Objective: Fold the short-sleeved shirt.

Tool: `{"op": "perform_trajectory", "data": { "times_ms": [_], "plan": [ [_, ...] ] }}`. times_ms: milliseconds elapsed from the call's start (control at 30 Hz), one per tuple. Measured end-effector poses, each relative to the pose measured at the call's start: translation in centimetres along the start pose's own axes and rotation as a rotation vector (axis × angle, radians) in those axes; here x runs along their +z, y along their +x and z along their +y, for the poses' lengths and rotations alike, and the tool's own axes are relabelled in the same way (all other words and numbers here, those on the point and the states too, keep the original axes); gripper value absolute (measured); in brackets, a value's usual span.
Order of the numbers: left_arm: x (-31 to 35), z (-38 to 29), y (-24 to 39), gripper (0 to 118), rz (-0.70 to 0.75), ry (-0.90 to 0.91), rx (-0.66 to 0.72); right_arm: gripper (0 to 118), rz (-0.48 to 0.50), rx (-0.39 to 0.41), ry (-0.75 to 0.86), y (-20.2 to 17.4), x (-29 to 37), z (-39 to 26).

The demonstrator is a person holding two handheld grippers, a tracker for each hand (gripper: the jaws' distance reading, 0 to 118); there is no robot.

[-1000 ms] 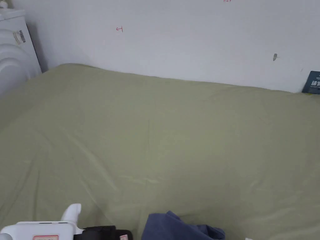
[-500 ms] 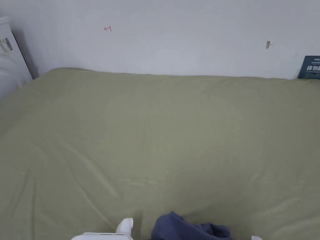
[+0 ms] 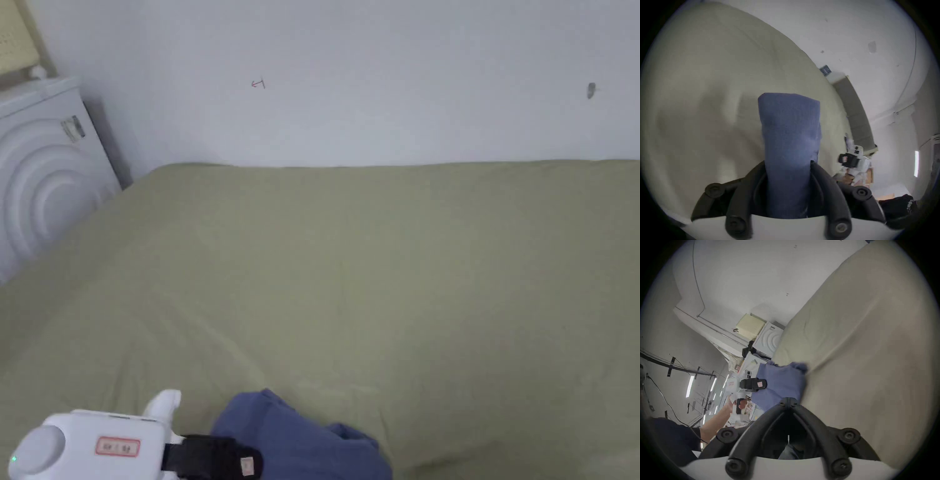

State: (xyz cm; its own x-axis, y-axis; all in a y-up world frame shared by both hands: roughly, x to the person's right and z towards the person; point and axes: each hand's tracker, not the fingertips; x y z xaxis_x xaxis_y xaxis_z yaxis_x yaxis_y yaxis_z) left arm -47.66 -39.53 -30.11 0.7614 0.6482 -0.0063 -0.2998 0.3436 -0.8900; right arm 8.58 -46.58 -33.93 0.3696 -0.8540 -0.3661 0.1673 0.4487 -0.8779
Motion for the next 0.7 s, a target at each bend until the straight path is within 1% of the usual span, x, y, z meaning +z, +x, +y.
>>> {"op": "perform_trajectory", "data": {
  "times_ms": [67, 167, 200, 267, 300, 367, 400, 467, 500, 533, 567, 600, 633, 667, 700],
  "plan": [
    [4.7, 1.7, -3.5, 26, 0.069, -0.002, 0.037, 0, 0.007, 0.006, 0.004, -0.7, -0.5, 0.4],
    [10.4, 3.6, -7.6, 26, 0.211, -0.005, 0.066, 0, 0.017, 0.020, -0.003, -1.7, -1.5, 0.5],
    [12.2, 4.1, -9.1, 26, 0.287, -0.003, 0.077, 0, 0.020, 0.023, -0.010, -2.0, -1.9, 0.5],
    [14.6, 4.8, -12.1, 26, 0.398, -0.006, 0.109, 0, 0.046, 0.024, -0.037, -2.0, -2.7, 0.2],
    [15.2, 4.7, -13.4, 26, 0.458, -0.025, 0.172, 0, 0.029, 0.016, -0.041, -2.0, -3.3, 0.0],
    [15.6, 4.7, -15.9, 26, 0.513, -0.014, 0.205, 0, -0.008, 0.018, -0.069, -2.1, -4.1, -0.2],
    [15.7, 4.6, -17.1, 26, 0.494, -0.004, 0.203, 0, -0.012, 0.014, -0.068, -2.1, -4.3, -0.3],
    [15.3, 4.0, -18.2, 26, 0.434, 0.016, 0.265, 0, -0.009, 0.015, -0.074, -2.5, -4.5, -0.4],
    [15.1, 4.0, -18.8, 26, 0.411, 0.017, 0.253, 0, -0.005, 0.019, -0.075, -2.9, -4.5, -0.4],
    [15.0, 3.7, -18.8, 27, 0.421, 0.025, 0.247, 0, -0.007, 0.030, -0.076, -3.2, -4.4, -0.3],
    [14.9, 3.3, -18.7, 34, 0.402, 0.049, 0.248, 0, 0.000, 0.035, -0.079, -3.5, -4.4, -0.2],
    [15.1, 3.0, -18.4, 51, 0.400, 0.065, 0.251, 0, 0.012, 0.041, -0.084, -3.7, -4.3, -0.1],
    [15.5, 2.7, -18.3, 84, 0.409, 0.086, 0.248, 0, 0.002, 0.048, -0.082, -4.2, -4.2, 0.0],
    [15.8, 2.5, -17.7, 102, 0.433, 0.094, 0.251, 0, -0.001, 0.053, -0.087, -4.5, -3.9, 0.2],
    [16.6, 2.1, -17.1, 104, 0.424, 0.106, 0.255, 0, 0.004, 0.080, -0.094, -5.1, -3.4, 0.3]
  ]
}}
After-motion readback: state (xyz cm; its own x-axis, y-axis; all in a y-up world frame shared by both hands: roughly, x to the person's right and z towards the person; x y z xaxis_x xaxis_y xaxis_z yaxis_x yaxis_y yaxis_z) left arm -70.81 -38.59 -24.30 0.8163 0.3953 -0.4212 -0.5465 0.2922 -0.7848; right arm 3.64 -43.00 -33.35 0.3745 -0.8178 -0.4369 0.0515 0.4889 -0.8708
